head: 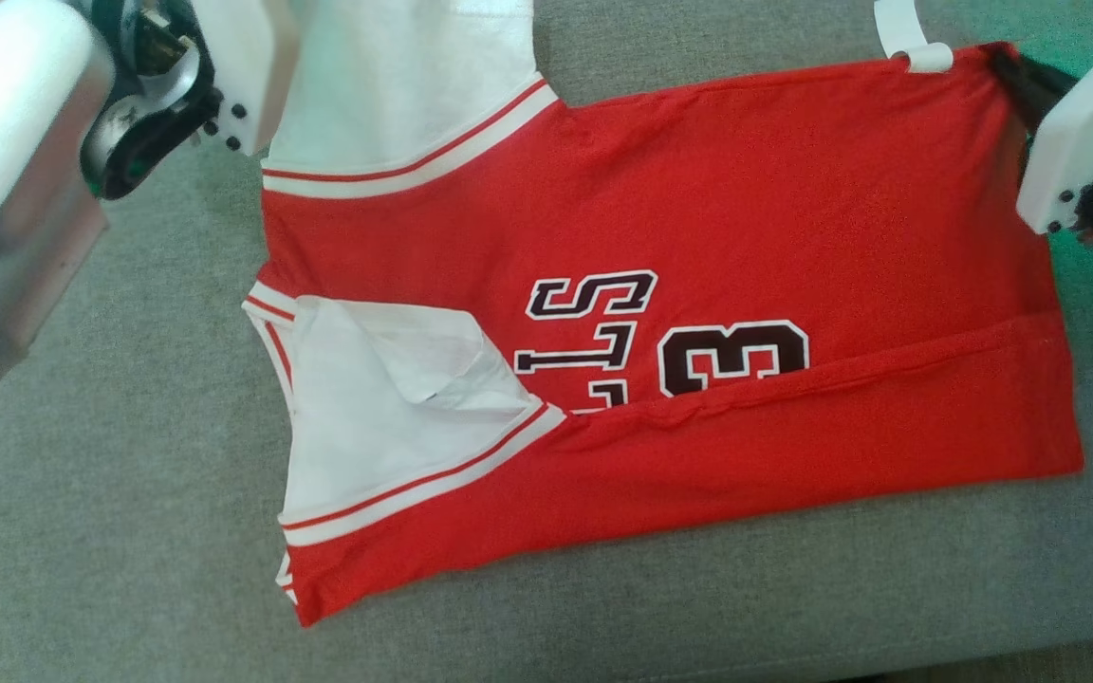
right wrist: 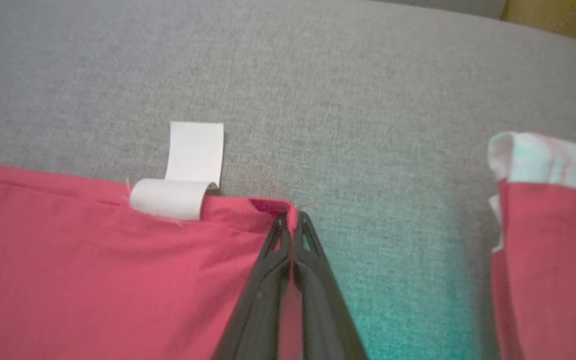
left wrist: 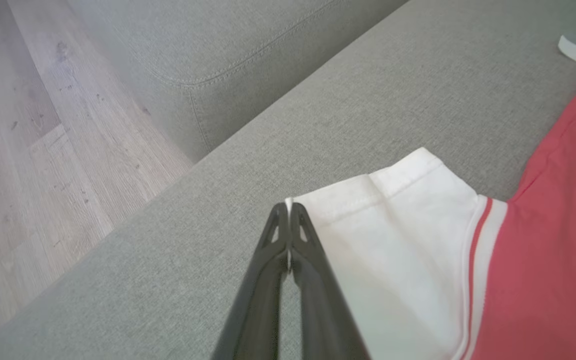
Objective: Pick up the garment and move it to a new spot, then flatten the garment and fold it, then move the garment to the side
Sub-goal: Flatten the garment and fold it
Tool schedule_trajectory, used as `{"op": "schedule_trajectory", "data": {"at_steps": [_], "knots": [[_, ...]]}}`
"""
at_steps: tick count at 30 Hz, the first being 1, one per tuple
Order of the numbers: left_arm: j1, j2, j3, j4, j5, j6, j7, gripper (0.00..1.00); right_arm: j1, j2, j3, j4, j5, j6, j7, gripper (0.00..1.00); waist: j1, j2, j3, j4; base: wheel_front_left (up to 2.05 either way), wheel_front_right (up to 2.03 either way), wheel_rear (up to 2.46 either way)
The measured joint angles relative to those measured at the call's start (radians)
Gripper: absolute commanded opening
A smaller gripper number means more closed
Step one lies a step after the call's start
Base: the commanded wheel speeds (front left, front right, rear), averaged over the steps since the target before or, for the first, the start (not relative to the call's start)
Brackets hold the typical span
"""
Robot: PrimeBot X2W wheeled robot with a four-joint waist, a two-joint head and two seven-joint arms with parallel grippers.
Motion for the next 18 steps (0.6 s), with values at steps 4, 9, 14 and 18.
{"op": "schedule_trajectory", "data": {"at_steps": [4,9,14,18], "knots": [[0.000,0.018,-0.008,0.004,0.000,0.000,-0.092,0.00,-0.003,-0.001,-0.030,0.030,0.018,0.000,-0.053,0.00,0.0000,0.0000,-0.011,0.005,0.00,0.00,0.00],[0.000,0.031,-0.008,0.021,0.000,0.000,-0.194,0.00,-0.015,-0.013,-0.081,0.063,0.033,0.000,-0.105,0.00,-0.0001,0.0000,-0.032,0.016,0.00,0.00,0.00],[0.000,0.042,-0.009,0.040,-0.001,0.000,-0.271,0.00,-0.021,-0.029,-0.115,0.071,0.059,0.000,-0.136,0.00,-0.0001,0.0000,-0.057,0.028,0.00,0.00,0.00],[0.005,0.043,-0.015,0.036,-0.033,0.000,-0.295,0.00,-0.006,-0.033,-0.117,0.058,0.078,0.000,-0.145,0.00,-0.0001,0.0000,-0.086,0.037,0.00,0.00,0.00]]}}
